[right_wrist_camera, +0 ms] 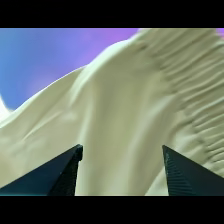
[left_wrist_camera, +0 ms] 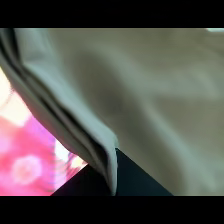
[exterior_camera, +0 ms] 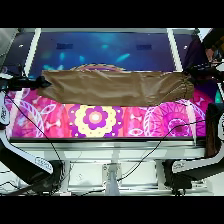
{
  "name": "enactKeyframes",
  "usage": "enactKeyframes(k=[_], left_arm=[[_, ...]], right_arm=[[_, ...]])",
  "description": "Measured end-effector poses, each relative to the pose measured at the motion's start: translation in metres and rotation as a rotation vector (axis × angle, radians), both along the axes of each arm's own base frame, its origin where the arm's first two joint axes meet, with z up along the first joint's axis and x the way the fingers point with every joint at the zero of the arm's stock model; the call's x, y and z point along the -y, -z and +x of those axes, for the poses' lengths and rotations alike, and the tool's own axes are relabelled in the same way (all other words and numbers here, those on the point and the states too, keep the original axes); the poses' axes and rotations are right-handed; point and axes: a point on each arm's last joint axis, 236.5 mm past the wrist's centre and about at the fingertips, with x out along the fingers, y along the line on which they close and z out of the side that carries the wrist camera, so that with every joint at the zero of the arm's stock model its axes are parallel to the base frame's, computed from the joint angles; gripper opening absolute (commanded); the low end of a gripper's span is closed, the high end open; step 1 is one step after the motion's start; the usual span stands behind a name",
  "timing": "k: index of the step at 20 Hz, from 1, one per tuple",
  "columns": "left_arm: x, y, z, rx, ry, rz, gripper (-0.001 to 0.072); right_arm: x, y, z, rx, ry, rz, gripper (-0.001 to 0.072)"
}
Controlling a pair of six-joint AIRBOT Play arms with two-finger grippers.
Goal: Fold the clothes and pants, and hang the long-sleeved shirts on hangers.
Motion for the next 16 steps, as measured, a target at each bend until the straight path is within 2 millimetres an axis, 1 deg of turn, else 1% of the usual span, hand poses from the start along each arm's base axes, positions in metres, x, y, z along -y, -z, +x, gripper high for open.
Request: enactKeyframes(k=[2, 3, 5, 7, 9, 11, 12, 14, 16], left_arm=[[-0.009, -0.030, -0.001, 0.030, -0.025, 0.033, 0.0009], [-0.012, -0.048, -0.002, 0.050, -0.040, 0.044, 0.0009], [-0.016, -0.085, -0.005, 0.092, -0.067, 0.065, 0.0009], [-0.014, -0.119, -0.009, 0.138, -0.076, 0.084, 0.0009], [-0.008, -0.149, -0.014, 0.180, -0.078, 0.099, 0.0010], [-0.004, -0.172, -0.018, 0.209, -0.089, 0.104, 0.0010], [-0.002, -0.180, -0.020, 0.217, -0.098, 0.099, 0.0010], [0.003, -0.195, -0.024, 0.235, -0.104, 0.089, 0.0010], [0.010, -0.210, -0.026, 0.258, -0.105, 0.064, 0.0011]], right_arm=[[-0.019, -0.023, 0.002, 0.046, -0.061, 0.018, 0.0118], [-0.032, -0.036, 0.004, 0.076, -0.090, 0.031, 0.0035], [-0.070, -0.060, 0.012, 0.139, -0.170, 0.057, 0.0035], [-0.119, -0.079, 0.022, 0.199, -0.257, 0.070, 0.0034], [-0.176, -0.093, 0.032, 0.268, -0.337, 0.070, 0.0033], [-0.240, -0.103, 0.040, 0.340, -0.405, 0.074, 0.0032], [-0.270, -0.104, 0.042, 0.362, -0.433, 0.079, 0.0033], [-0.333, -0.097, 0.042, 0.388, -0.491, 0.097, 0.0032], [-0.393, -0.077, 0.038, 0.371, -0.538, 0.134, 0.0033]])
